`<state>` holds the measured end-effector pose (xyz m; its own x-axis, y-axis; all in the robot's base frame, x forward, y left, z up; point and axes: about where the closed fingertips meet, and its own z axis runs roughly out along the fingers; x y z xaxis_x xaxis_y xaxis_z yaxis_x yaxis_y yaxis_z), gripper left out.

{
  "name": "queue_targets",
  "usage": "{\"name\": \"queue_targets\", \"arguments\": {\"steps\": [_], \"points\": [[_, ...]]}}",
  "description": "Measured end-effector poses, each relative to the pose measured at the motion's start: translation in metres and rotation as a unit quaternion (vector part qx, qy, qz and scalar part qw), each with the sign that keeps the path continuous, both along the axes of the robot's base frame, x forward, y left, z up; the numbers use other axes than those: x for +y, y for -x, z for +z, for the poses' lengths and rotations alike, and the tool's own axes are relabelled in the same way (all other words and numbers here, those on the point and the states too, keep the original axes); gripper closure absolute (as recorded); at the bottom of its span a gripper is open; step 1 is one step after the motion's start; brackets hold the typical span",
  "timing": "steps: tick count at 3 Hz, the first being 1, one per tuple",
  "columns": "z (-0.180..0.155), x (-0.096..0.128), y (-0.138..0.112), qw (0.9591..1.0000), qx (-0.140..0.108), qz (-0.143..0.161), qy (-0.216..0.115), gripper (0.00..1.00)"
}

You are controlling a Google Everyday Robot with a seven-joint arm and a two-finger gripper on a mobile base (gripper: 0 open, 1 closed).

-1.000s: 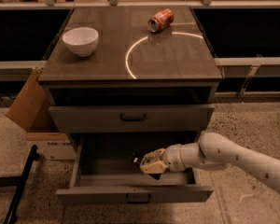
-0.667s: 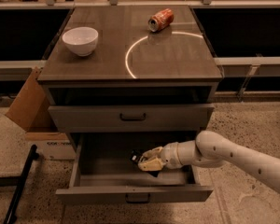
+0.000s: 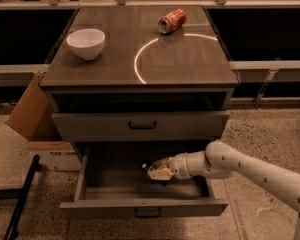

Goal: Place rxbar chocolate into middle drawer

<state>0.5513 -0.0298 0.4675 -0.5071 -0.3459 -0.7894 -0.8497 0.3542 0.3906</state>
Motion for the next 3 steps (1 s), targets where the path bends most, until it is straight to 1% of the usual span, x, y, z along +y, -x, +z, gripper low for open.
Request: {"name": "queue_targets", "arguments": {"steps": [1, 2, 3], "points": [[-0.017, 0.001, -0.009, 0.9999, 0.011, -0.002, -0.007, 0.07], [-0.023, -0.011, -0.013, 0.9997, 0.016, -0.015, -0.01, 0.0], [-0.017, -0.039, -0.009, 0.9991, 0.011, -0.04, -0.011, 0.0]]}}
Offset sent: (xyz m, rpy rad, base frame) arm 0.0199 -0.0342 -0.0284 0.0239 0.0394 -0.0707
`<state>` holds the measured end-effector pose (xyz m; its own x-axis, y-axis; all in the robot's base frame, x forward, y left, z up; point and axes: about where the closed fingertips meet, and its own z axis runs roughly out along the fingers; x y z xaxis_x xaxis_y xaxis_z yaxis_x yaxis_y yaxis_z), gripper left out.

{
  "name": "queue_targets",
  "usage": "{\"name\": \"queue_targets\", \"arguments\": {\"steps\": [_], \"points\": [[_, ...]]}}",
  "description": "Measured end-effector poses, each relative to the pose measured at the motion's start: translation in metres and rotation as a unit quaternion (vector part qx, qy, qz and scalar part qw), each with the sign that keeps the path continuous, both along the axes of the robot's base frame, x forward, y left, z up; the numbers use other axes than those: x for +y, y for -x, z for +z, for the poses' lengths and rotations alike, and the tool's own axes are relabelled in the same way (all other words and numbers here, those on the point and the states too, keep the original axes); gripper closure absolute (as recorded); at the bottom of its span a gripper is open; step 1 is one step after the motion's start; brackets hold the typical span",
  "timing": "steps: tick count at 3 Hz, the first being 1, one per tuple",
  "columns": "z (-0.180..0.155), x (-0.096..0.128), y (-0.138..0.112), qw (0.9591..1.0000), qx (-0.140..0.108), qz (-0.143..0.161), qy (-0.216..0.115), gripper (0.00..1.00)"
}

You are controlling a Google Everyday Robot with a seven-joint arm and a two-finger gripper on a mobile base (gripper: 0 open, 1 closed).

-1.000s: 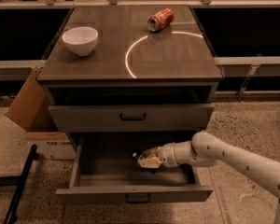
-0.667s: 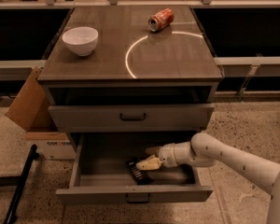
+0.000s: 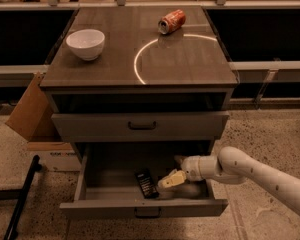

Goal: Place rxbar chocolate into middle drawer

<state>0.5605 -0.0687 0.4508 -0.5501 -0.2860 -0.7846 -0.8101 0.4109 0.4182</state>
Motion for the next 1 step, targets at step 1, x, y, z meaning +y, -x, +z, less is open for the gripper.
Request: {"name": "queue_targets", "arguments": {"steps": [1], "points": [[0.0141, -0.0292, 0.0117, 0.9998, -0.009, -0.02, -0.002, 0.0]]}}
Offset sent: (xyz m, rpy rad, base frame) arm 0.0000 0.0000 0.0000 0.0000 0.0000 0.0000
